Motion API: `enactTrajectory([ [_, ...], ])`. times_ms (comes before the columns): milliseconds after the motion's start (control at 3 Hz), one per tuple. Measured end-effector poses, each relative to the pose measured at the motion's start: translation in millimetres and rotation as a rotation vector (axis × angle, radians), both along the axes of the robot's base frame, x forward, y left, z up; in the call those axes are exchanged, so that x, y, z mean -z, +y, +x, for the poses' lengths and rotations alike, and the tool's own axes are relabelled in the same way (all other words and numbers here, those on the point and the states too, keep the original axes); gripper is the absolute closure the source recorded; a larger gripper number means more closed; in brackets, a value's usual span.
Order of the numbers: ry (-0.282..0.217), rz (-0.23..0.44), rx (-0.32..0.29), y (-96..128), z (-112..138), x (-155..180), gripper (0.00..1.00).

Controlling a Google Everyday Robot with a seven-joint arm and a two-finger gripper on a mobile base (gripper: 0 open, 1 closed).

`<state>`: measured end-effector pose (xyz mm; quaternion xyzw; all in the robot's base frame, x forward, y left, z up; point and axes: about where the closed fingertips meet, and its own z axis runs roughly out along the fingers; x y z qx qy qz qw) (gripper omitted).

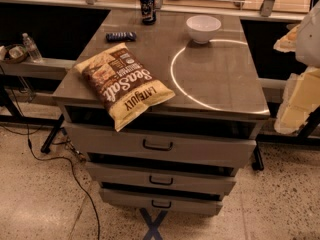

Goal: Move brown chip bag near white bowl

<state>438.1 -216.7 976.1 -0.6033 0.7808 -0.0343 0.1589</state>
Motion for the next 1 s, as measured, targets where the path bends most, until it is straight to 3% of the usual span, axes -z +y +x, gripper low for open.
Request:
enactTrajectory([
  [333, 0.0, 0.0, 0.0, 0, 0, 0, 0.0],
  [667, 0.003, 0.084, -0.099, 48, 35, 32, 0.0],
  [1000, -0.017, 0.192, -0.224, 121, 81, 68, 0.0],
])
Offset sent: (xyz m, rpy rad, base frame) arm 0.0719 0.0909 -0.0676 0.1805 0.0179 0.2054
